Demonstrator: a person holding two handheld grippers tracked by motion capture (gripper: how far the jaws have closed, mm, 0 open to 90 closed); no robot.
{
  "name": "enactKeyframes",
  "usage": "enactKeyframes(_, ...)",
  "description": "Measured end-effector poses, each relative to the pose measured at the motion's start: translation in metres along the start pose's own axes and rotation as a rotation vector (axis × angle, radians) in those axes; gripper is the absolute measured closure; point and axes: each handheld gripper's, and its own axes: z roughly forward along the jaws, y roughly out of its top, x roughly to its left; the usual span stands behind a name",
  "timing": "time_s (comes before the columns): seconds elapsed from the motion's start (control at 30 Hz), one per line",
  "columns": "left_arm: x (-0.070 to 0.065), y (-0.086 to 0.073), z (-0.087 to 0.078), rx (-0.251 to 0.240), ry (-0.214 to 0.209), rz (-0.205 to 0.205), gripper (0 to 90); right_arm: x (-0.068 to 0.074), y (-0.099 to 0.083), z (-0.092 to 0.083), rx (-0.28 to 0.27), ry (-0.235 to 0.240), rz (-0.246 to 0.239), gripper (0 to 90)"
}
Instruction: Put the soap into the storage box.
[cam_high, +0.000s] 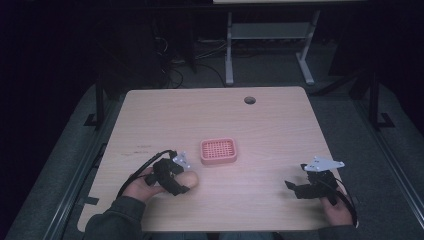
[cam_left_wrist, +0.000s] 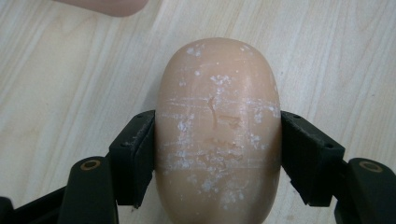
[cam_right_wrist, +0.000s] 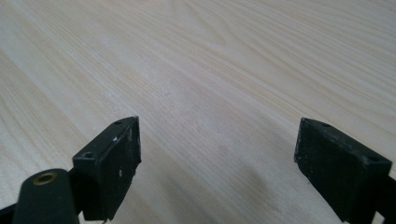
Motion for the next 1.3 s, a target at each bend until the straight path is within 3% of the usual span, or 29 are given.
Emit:
enactKeyframes(0.27, 0.004, 0.008, -0.003, 0.001, -0.003, 0.008, 32.3, 0.001, 0.0, -0.001, -0.005, 0.002, 0.019, 14.1)
enactKeyframes(1.3, 0.018, 0.035, -0.005, 0.021, -0.018, 0.031, 32.3, 0.003, 0.001, -0.002, -0.015, 0.007, 0.013, 14.1)
